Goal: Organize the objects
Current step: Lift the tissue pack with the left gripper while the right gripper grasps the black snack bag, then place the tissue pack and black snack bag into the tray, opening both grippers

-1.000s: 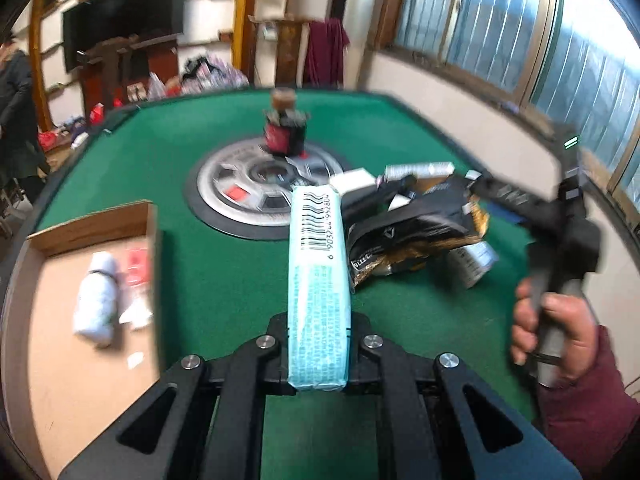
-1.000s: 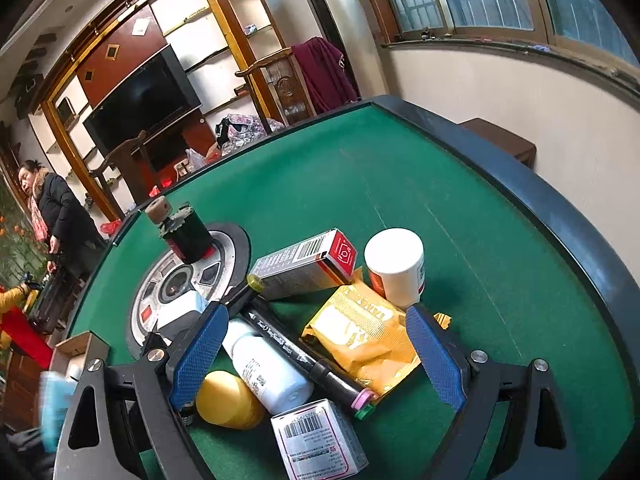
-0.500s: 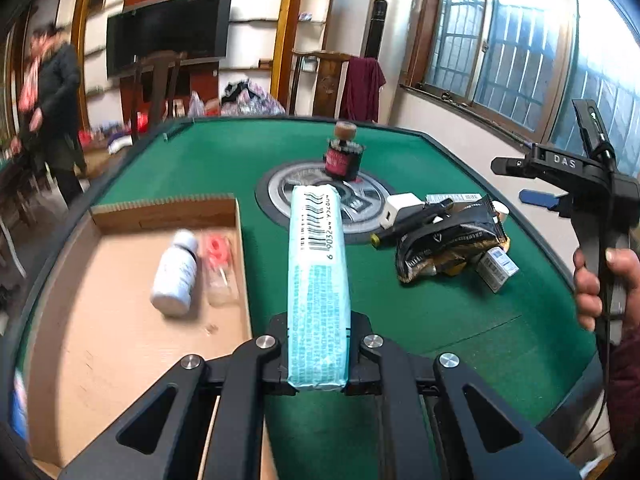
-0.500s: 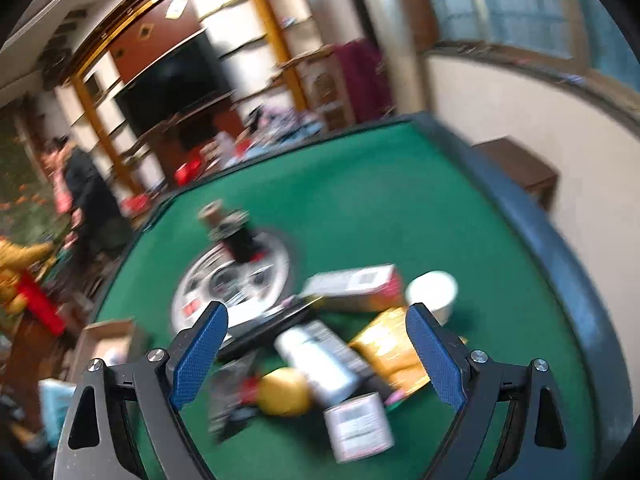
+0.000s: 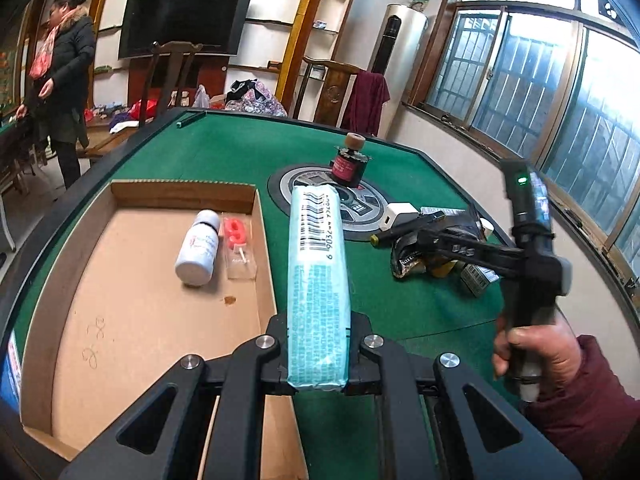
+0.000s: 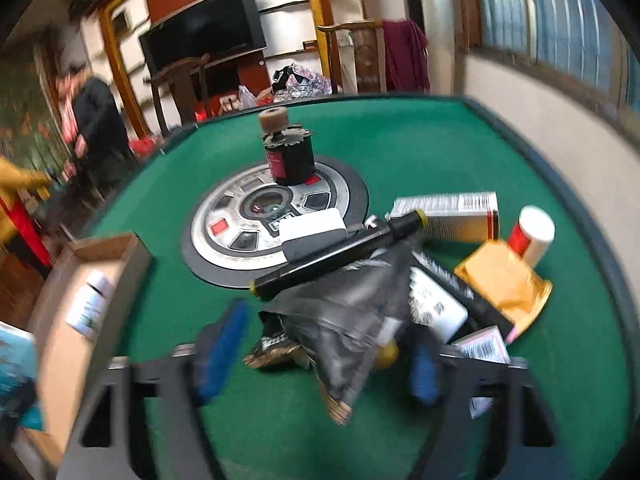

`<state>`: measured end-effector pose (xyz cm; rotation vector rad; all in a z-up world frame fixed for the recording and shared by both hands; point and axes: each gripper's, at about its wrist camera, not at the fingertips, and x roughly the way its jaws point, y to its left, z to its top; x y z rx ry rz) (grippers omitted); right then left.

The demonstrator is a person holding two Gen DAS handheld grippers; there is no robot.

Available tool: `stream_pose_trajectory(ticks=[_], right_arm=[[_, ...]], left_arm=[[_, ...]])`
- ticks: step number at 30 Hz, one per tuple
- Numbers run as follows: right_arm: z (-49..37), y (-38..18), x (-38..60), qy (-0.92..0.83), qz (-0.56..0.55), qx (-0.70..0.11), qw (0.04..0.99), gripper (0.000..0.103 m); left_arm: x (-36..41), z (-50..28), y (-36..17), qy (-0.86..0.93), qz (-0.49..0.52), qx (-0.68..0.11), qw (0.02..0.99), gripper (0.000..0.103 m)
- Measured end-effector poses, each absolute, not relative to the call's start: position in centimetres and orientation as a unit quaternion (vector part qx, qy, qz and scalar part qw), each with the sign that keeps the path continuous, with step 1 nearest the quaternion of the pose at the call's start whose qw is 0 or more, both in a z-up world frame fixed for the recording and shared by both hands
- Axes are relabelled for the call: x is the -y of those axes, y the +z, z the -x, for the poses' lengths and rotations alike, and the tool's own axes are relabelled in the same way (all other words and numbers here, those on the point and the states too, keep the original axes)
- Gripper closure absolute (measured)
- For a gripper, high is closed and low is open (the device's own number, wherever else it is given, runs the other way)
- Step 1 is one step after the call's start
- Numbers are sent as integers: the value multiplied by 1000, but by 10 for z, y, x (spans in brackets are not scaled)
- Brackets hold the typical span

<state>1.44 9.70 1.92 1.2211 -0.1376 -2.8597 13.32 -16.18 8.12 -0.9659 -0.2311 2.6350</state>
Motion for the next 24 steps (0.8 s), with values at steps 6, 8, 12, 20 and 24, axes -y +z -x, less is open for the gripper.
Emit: stream_pose_trajectory(ticks=[6,8,12,20,24], right_arm=[[-14,14,-112,-915,-393,91,17,73],[-21,22,-120,-919,-378,108,31,74],[-30,37,-126,-919,-365,135,60,74],[-34,59,-105,-908,-369,153,128,74],[-29,66,-80,-897,-377,156,171,73]], left_arm=[[170,-140,83,925,335,84,155,91],[175,-141,83,926,334,89,151,91],[186,-140,83,925,335,103,144,91],[221,-142,102,939,318,91,97,91],[242,-136,113,943,318,73,69,91]])
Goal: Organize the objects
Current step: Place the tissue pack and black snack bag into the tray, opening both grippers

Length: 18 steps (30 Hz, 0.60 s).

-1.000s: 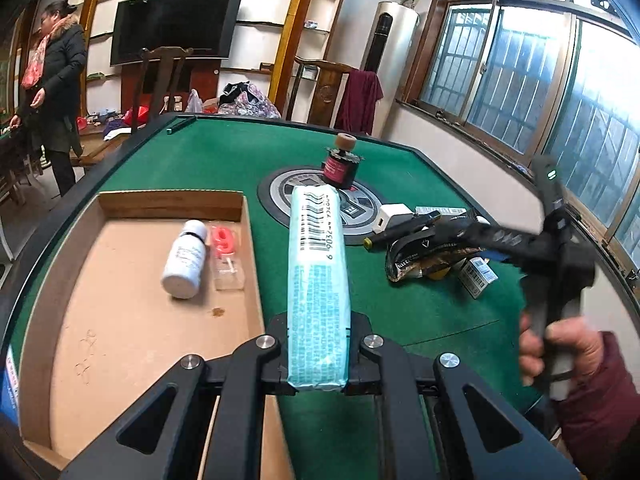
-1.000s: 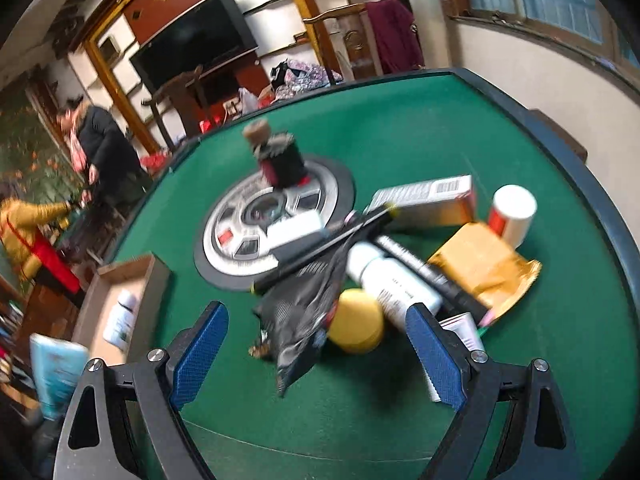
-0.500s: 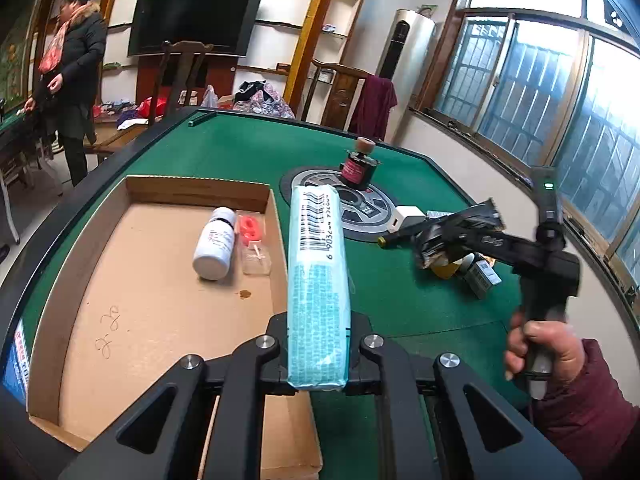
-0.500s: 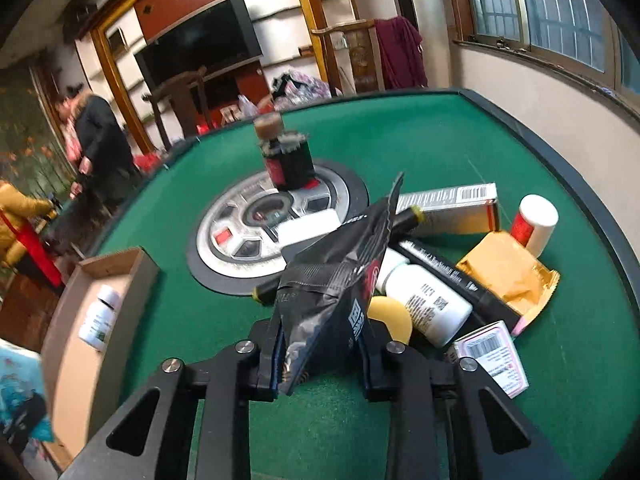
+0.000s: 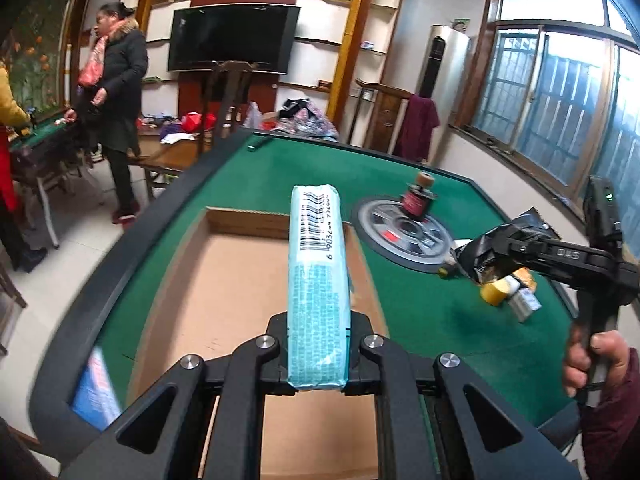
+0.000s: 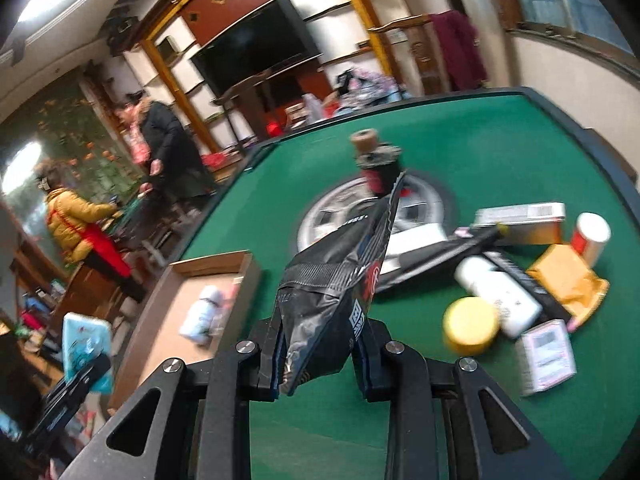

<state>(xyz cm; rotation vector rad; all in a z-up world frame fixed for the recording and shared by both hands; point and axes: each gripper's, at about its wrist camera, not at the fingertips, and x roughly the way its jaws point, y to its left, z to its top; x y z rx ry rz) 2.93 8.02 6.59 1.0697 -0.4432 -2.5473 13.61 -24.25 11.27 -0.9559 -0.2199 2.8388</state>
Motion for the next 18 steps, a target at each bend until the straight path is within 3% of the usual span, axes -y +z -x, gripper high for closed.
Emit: stream_pose_trajectory(ticks=[10,18], right_arm=[[18,61,39,-828,-444,143,311,73],[57,26,139,-788,-507,57,345,73]], left_arm=[[277,-73,99,933,355,48,35,91],[305,-15,59,908,408,88,23,91]])
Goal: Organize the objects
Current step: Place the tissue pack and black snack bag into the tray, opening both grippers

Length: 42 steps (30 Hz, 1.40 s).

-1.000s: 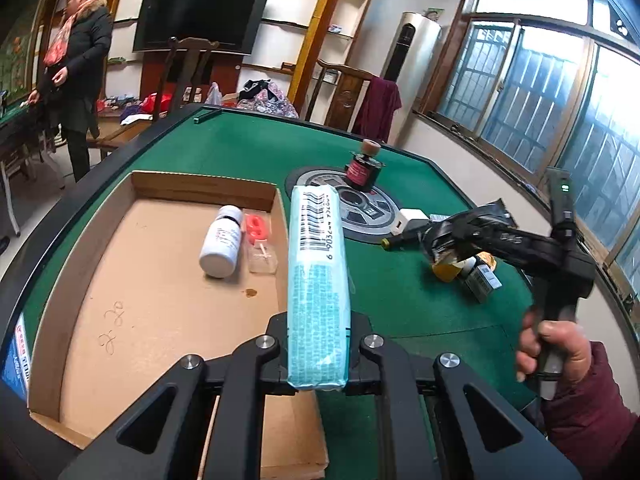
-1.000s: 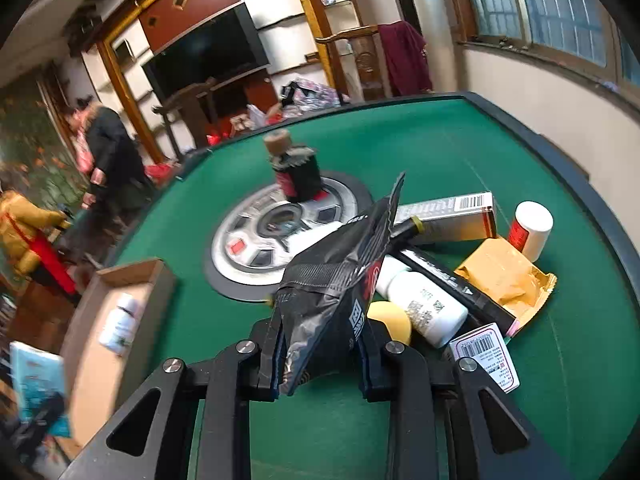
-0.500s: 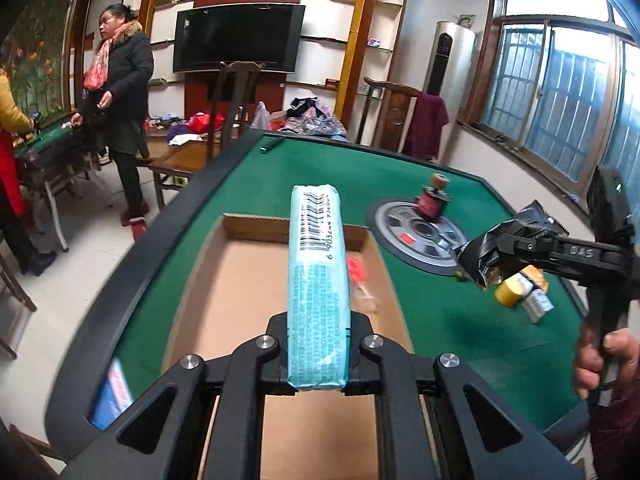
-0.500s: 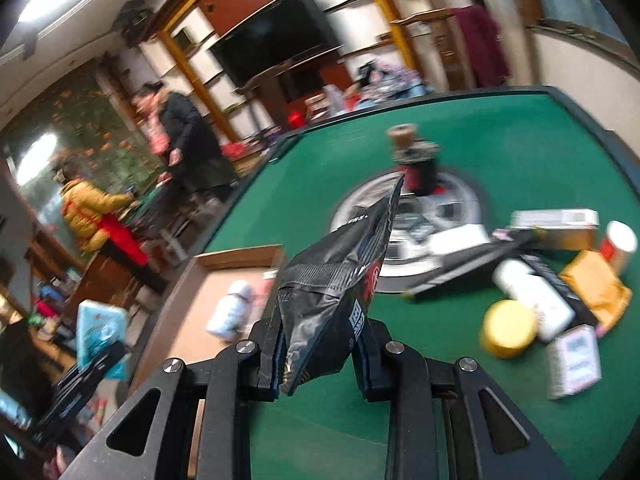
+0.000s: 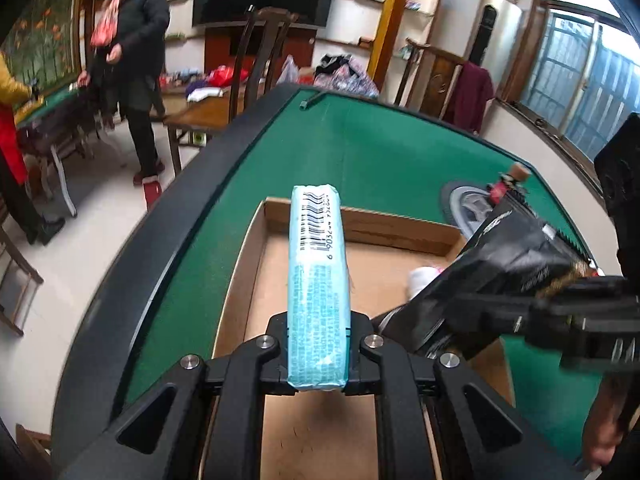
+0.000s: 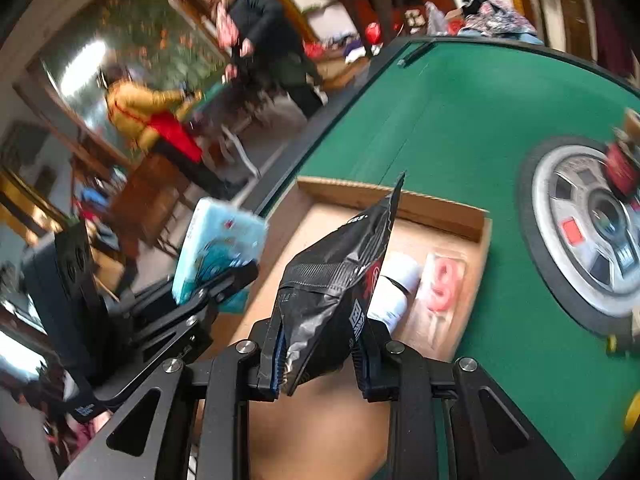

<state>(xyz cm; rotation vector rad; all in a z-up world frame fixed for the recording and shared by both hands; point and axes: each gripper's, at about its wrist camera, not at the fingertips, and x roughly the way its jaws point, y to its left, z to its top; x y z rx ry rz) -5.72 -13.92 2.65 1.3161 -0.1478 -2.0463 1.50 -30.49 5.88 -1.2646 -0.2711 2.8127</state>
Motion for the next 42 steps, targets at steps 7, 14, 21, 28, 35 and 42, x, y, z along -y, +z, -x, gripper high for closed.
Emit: stream_pose_trajectory(ticks=[7,14,21,28,35,42], right_arm=[[91,-3,171,-758,-550,49,348,73],[117,-12,173,-750,-564,73,337,55],[114,-3,154,-771,-546,91,313,36],[114,11,133,-796,-523,113,282,32],[116,20,135,-819,-502,104,256,35],[119,16,165,-807,-513,55,287,63]], left_arm=[[315,8,37,894,431,119,22,91],[323,9,36,894,424,146,19,46],[320,-12,59,910,388,141,25,34],[322,-38,79,921,354,158,31,33],[331,-59,81,919,350,176,37,33],[323,-67,82,923,347,162,45,33]])
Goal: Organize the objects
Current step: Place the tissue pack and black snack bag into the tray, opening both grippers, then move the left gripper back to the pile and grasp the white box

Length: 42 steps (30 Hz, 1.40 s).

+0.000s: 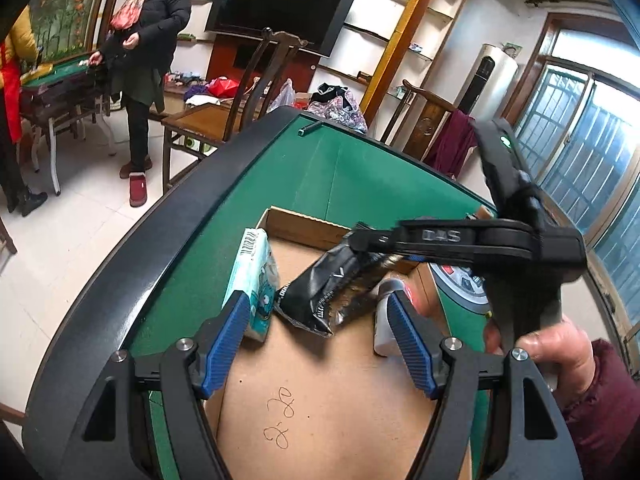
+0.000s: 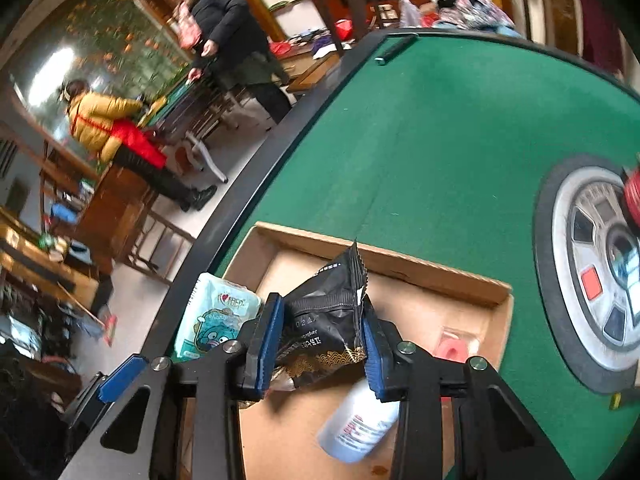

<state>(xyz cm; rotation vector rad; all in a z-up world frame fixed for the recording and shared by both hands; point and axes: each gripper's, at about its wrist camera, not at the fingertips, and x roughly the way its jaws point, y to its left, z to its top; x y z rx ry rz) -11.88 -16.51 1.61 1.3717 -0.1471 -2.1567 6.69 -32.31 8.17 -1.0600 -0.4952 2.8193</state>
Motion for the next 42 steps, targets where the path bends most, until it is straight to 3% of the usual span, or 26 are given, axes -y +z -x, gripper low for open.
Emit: stream_pose_trajectory(ticks=[2,6,15,22,29,34,42], right_arm=[[122,14,177,-814,-512,22,272,60],[121,18,182,-831,-502,-22,241,43],[96,63,120,-884,-423,10,197,19],[54,66,75,-897,-402,5,185,18],[36,68,16,-896,-402,61,179,15],[25,72,-25,-910,-380,80,144,15],[-11,83,-104,-958,-277,73,20,8]], left_arm=[[321,-66,79,921,351,162,47,33],[319,-67,76,918,356,167,52,32],[319,-68,76,920,358,154,28,29],[348,-24,64,893,408,188,-23,27],[332,8,71,876,400,260,69,28],[293,-13,93,914,365,171,32,20],[228,-23,57,916,394,75,20,19]])
